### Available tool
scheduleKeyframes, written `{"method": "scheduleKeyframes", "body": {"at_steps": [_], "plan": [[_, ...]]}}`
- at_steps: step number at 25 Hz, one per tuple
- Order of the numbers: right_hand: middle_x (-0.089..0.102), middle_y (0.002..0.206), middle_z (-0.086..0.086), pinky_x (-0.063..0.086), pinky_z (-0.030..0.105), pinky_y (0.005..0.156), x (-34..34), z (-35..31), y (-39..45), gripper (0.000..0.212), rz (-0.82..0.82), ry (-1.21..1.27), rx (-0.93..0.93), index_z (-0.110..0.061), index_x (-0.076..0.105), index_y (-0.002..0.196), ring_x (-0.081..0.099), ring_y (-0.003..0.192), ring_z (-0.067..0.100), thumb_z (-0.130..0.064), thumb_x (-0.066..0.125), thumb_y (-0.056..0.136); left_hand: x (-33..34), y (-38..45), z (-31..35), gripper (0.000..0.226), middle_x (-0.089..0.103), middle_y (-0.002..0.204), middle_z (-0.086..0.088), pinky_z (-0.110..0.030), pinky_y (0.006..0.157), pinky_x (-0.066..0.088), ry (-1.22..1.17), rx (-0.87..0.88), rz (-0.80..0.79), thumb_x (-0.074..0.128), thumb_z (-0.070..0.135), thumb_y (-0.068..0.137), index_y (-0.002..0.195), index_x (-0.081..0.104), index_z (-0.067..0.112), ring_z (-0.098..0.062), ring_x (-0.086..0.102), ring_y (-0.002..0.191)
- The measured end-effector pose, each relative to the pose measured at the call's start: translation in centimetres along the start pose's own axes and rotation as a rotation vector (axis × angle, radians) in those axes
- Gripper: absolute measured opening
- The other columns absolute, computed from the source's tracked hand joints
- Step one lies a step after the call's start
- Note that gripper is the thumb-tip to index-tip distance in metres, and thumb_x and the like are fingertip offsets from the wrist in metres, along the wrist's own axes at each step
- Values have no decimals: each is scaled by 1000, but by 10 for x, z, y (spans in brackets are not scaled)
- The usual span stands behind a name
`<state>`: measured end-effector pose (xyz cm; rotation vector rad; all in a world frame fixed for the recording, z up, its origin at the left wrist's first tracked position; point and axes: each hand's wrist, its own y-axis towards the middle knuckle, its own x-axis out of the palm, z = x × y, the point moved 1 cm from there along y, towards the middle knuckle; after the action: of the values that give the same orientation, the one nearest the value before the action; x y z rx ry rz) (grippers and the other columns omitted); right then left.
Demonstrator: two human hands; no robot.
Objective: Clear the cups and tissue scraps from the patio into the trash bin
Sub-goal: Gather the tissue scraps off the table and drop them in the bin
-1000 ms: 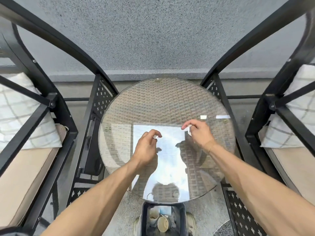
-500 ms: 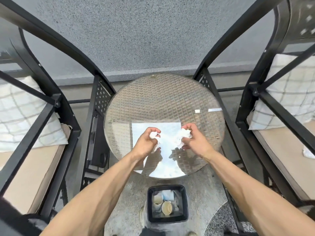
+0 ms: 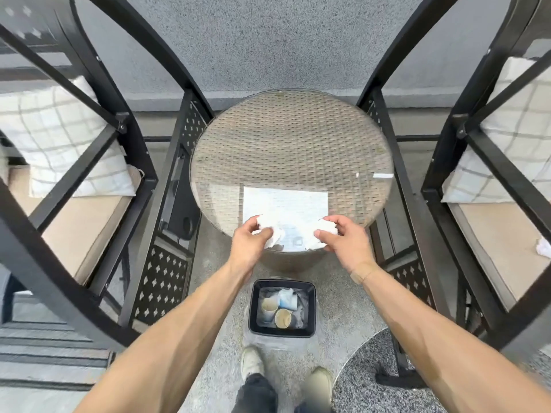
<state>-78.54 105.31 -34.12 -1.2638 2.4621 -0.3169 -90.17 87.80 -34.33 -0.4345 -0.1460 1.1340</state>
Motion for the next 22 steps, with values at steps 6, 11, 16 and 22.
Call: {"method": "scheduleKeyframes", "body": {"at_steps": [6,11,16,22], "plan": [[73,95,-11,60,29,72,28,22,-13,26,6,12,8,-43,68,100,66,70,5,-30,78,79,-13,-5,-26,28,72,104,-11,-42,83,56,-20,-74,10,66,3,86,110,63,16,-25,70,89],[74,100,-10,57,34,81,55,61,-29,34,-16,-41,39,-35,69,115,68,80,7,-41,72,83,-35,-19,-57,24,72,87,-5,-24,51,55,-19,-144,-43,68,3,86,104,59,14,-9,69,66],[73,79,-1,55,40,62,74,136,-37,34,3,-124,136,-40,63,122,57,61,17,-44,65,88,-51,-23,-131,25,72,85,0,-21,45,49,36,-289,-36,68,8,87,111,60,12,-6,66,61],[71,108,6,56,50,84,98,251,-10,42,-9,-187,379,-29,56,131,68,88,25,-24,66,90,-38,13,-246,27,63,79,3,-23,49,46,227,-476,67,67,15,90,116,58,17,-13,54,64]]}}
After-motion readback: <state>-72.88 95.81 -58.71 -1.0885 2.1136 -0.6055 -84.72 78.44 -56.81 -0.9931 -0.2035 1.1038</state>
